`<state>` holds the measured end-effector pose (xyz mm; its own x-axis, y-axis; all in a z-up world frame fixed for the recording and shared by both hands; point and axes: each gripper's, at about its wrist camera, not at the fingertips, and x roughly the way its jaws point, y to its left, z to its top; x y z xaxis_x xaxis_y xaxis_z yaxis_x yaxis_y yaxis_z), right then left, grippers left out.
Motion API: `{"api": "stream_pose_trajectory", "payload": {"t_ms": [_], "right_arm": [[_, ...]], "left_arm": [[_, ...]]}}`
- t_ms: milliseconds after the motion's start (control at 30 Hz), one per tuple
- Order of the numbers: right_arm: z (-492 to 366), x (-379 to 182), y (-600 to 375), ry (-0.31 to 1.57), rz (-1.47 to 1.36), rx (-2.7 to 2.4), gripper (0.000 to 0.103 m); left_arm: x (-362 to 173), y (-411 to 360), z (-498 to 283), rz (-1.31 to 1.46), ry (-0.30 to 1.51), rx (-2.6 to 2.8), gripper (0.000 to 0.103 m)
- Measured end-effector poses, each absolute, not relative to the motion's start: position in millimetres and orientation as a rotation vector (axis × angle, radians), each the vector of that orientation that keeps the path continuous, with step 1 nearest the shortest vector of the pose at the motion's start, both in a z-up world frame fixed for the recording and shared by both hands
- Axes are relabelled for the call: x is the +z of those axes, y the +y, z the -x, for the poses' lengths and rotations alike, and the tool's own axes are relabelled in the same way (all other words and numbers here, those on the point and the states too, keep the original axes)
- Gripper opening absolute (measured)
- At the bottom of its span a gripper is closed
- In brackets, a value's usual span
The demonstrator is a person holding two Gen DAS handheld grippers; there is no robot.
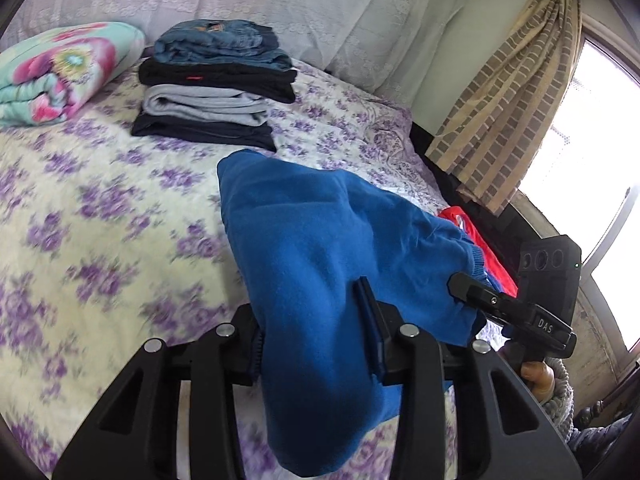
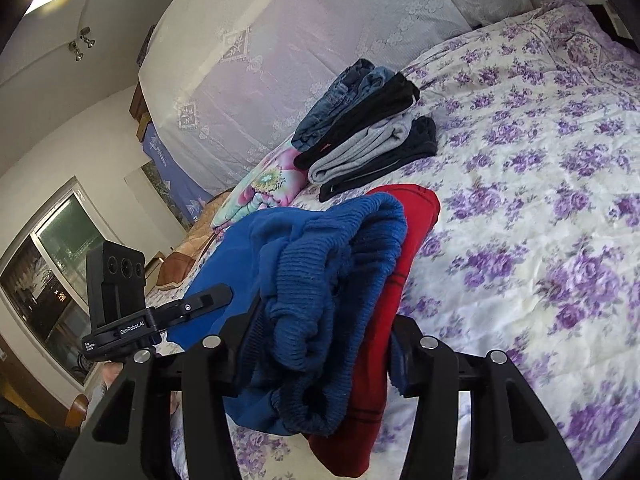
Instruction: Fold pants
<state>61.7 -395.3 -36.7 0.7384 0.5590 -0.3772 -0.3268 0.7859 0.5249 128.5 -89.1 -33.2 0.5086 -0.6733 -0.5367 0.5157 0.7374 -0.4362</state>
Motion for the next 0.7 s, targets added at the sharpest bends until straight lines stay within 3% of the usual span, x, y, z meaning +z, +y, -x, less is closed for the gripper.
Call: {"api": "stream_pose_trajectory", "payload": {"t_ms": [300, 700], "right_arm": [[-100, -32, -458, 0.554, -0.497, 0.409, 0.052], [-202, 17, -547, 0.448, -0.469, 0.304, 0.052]], "left_arm": [[-26, -171, -186, 0.146, 0.779, -0.762, 0.038], [22, -295, -304, 0.077, 0.703, -0.822, 0.038]]}}
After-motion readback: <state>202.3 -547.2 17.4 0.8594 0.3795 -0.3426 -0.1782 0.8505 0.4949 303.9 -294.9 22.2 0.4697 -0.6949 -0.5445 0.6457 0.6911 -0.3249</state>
